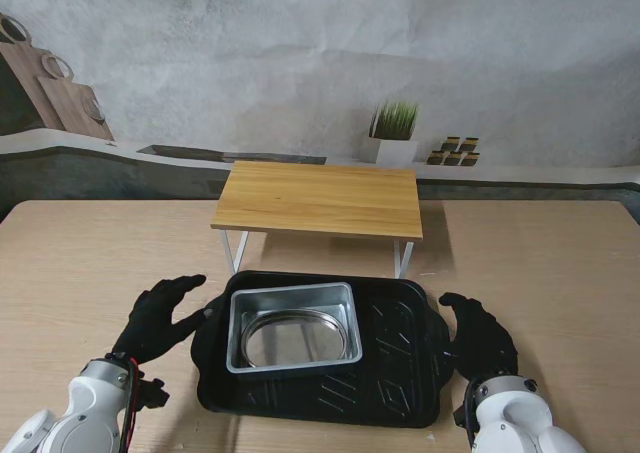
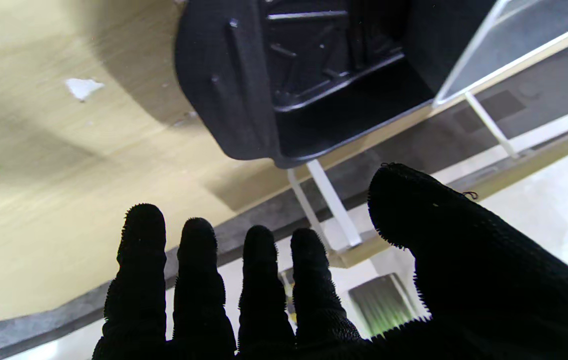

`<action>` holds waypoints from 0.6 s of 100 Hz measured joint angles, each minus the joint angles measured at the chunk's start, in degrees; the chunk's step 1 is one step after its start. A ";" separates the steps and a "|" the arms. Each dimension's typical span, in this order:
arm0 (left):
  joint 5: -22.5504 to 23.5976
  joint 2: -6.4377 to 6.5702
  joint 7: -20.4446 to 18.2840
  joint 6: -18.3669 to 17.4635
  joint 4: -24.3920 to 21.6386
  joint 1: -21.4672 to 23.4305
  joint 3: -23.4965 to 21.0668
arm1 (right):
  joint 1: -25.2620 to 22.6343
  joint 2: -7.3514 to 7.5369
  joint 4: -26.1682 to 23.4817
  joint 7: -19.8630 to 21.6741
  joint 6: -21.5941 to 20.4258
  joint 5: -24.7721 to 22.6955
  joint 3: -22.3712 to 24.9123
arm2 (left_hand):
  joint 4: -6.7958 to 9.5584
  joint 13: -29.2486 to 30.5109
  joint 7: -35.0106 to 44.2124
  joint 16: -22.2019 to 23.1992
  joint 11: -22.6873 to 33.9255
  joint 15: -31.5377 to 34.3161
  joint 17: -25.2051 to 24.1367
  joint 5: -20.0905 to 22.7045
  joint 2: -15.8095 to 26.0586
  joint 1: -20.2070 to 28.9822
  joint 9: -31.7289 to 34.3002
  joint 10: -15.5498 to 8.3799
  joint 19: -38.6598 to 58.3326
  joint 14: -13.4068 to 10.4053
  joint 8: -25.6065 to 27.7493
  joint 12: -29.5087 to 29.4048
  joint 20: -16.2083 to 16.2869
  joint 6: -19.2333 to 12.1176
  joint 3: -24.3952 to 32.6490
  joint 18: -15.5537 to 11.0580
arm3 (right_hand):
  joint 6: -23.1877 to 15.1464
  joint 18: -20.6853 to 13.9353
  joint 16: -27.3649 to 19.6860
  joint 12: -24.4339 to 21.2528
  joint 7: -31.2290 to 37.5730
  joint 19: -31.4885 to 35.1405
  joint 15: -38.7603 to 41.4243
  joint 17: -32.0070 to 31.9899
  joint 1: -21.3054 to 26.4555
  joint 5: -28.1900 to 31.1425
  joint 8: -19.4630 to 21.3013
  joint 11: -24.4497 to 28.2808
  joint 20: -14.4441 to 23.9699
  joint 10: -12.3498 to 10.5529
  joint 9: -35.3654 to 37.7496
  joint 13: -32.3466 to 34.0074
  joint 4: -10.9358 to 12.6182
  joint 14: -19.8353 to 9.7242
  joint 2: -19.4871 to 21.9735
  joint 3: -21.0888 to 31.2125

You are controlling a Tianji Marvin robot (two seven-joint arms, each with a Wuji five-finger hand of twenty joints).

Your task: Stack the baking trays onto the shelf

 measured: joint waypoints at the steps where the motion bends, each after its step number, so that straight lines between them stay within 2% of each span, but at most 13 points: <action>1: 0.00 0.00 0.02 0.20 0.12 -0.09 0.05 | -0.01 0.00 0.06 0.11 0.09 0.04 0.08 | 0.00 0.00 0.00 0.00 0.01 0.00 0.00 -0.28 0.00 0.00 0.00 0.00 0.00 0.00 0.00 0.00 0.01 0.00 0.00 0.00 | 0.14 0.04 0.00 -0.11 -0.34 0.02 0.00 0.03 -0.01 -0.20 0.00 -0.37 -0.01 0.01 0.00 0.00 0.00 0.08 0.00 -0.36; 16: -0.04 0.00 -0.10 3.07 2.04 -1.70 0.86 | 0.69 0.08 1.59 1.69 2.12 1.89 0.49 | 0.00 0.00 0.57 0.00 0.60 0.00 0.06 -3.84 0.00 -0.18 -1.32 0.00 1.21 0.00 0.55 0.46 1.39 0.13 0.00 0.00 | 2.84 0.68 0.00 -0.77 -2.78 0.94 -0.09 1.31 -1.61 -1.63 0.00 -2.52 -0.08 1.62 0.00 0.00 0.00 1.38 0.03 -1.53; 24: -0.58 -0.02 0.17 4.52 3.14 -2.65 1.56 | 1.59 0.18 2.84 3.12 2.86 3.00 0.60 | 0.00 0.00 0.70 0.00 0.66 0.00 0.17 -4.67 0.00 -1.52 -1.32 0.00 1.21 0.00 0.60 0.52 1.51 1.99 -0.07 0.00 | 4.00 0.86 -0.01 -0.78 -3.27 2.80 -0.14 2.73 -2.37 -1.63 -0.04 -2.57 -0.09 2.77 0.00 2.17 0.00 2.04 0.13 -2.71; 34: -2.03 -0.13 0.32 5.37 4.59 -3.83 2.27 | 2.98 0.24 4.78 3.51 3.29 5.62 0.57 | 0.00 0.38 1.11 0.25 1.20 0.00 0.82 -5.94 -0.60 -2.27 -1.38 0.00 1.95 0.00 0.90 0.57 2.75 3.30 -0.05 0.00 | 4.88 1.37 0.76 1.45 -2.51 6.80 2.16 5.70 -5.03 -1.63 -0.05 2.39 -0.11 3.00 0.00 5.67 0.00 2.82 0.57 -3.66; 40: -3.34 -0.24 0.60 6.32 5.24 -4.49 2.81 | 3.78 0.31 5.62 4.25 3.71 7.30 0.53 | 0.00 0.58 1.51 0.28 1.24 0.00 1.42 -5.94 -0.76 -2.94 -1.39 0.00 2.07 0.00 1.15 0.58 3.38 4.07 -0.16 0.03 | 4.92 1.38 1.48 2.16 -1.44 9.02 3.29 6.98 -5.06 -1.63 -0.05 4.50 -0.11 3.48 -0.01 6.20 0.00 2.87 0.60 -4.12; 60: -5.33 -0.69 1.21 9.08 7.46 -6.81 4.70 | 5.70 0.38 7.69 5.03 4.55 8.84 0.07 | 0.00 1.31 1.56 0.91 2.51 0.00 3.12 -7.49 -1.24 -4.27 -1.89 0.46 3.57 0.05 1.35 1.24 5.01 5.15 0.04 0.72 | 5.02 1.38 3.38 3.20 2.51 14.75 6.82 10.71 -5.10 -1.60 -0.05 7.60 -0.14 4.20 0.95 9.64 0.00 3.49 0.01 -3.95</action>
